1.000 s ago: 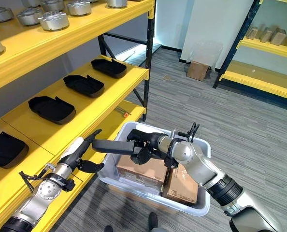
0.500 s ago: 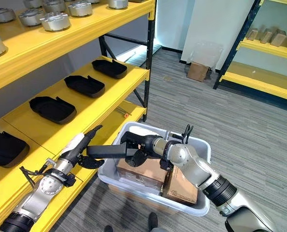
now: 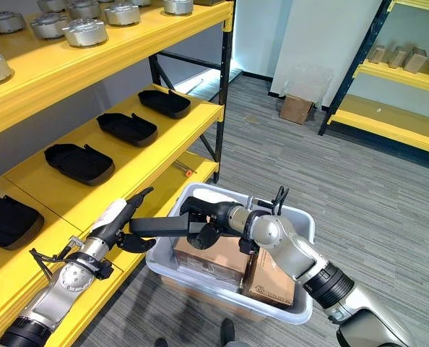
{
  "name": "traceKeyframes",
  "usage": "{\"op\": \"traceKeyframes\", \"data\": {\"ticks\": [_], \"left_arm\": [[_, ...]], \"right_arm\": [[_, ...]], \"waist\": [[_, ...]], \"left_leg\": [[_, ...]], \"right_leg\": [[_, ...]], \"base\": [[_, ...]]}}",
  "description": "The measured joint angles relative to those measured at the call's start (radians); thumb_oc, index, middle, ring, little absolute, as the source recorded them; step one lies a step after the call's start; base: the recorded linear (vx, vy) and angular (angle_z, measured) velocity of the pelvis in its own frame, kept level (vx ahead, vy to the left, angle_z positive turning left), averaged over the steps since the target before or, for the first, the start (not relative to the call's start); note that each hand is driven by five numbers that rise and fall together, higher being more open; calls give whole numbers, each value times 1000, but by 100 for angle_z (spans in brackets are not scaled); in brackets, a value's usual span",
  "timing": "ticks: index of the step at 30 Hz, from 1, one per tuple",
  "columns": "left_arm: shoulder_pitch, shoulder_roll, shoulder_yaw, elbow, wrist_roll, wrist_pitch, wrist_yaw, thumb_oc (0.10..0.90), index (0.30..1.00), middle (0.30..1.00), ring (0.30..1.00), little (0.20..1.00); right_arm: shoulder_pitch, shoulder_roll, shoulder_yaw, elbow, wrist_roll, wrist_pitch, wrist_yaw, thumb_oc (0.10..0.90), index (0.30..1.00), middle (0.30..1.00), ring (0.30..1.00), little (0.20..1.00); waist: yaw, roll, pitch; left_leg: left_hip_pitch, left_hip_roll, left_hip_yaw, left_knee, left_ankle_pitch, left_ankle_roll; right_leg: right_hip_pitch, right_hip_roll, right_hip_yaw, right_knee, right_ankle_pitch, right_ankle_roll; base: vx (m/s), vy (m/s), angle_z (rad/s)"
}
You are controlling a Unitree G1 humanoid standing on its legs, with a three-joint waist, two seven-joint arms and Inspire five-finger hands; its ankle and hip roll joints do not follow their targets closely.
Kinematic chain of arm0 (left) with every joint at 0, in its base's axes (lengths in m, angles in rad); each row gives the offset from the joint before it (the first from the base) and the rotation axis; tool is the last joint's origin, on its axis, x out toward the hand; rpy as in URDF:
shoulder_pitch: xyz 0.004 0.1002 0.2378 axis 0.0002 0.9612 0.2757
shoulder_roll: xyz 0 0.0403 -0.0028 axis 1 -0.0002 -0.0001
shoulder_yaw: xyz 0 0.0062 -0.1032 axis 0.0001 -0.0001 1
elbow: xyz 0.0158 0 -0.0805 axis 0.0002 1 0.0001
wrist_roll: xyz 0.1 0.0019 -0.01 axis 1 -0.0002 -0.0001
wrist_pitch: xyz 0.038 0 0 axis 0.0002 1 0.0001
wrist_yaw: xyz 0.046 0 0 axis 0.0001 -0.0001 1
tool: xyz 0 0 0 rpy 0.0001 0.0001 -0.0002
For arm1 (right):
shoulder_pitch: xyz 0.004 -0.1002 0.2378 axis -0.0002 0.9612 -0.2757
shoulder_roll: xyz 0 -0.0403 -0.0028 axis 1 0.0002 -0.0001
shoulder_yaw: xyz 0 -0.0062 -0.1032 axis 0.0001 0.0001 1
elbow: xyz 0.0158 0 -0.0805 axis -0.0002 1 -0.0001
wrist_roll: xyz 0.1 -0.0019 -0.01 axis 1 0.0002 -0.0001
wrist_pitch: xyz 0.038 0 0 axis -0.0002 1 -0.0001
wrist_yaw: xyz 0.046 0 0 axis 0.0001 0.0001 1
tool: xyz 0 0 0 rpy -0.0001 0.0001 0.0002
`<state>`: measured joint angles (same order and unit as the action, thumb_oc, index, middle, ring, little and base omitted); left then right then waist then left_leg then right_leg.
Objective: Move parts from the plastic box to the shelf.
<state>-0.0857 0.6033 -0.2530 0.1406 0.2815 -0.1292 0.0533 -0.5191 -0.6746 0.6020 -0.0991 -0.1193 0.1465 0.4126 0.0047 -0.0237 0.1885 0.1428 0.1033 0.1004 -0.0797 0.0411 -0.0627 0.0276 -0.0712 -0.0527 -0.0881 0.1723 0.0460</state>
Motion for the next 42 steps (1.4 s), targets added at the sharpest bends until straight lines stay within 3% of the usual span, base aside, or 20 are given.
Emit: {"op": "traceKeyframes", "data": {"ticks": [5,21,22,23,42], "left_arm": [[0,-1,-3,-6,-13,1,-31,900,1000,1000,1000,1000],[63,-2,-45,-133,-317,44,-177,900,1000,1000,1000,1000],[63,-2,-46,-136,-317,44,-177,612,596,596,596,596],[65,-1,-49,-141,-322,47,-177,400,300,300,300,300],[79,1,-99,-161,-337,65,-150,400,300,300,300,300]], "right_arm": [[0,-1,1,0,-21,0,0,400,300,300,300,300],[13,-46,10,-6,-39,0,25,400,300,300,300,300],[13,-46,10,-6,-40,0,26,400,300,300,300,300],[13,-46,10,-8,-46,1,26,400,300,300,300,300],[24,-53,8,-11,-74,9,24,400,300,300,300,300]], "waist": [[0,0,0],[0,0,0],[0,0,0],[-1,1,0],[-4,5,-2]], "left_leg": [[0,0,0,0,0,0],[-2,-1,2,-3,-3,4],[-2,-1,2,-3,-3,4],[-3,-1,3,-3,-3,4],[-3,-1,13,0,-3,5]], "right_leg": [[0,0,0,0,0,0],[-4,-1,1,0,-6,7],[-4,-1,1,0,-6,7],[-5,-1,1,0,-6,7],[-10,0,12,0,-5,6]], "base": [[0,0,0],[0,0,0],[0,0,0],[0,0,0],[2,-1,-1]]}}
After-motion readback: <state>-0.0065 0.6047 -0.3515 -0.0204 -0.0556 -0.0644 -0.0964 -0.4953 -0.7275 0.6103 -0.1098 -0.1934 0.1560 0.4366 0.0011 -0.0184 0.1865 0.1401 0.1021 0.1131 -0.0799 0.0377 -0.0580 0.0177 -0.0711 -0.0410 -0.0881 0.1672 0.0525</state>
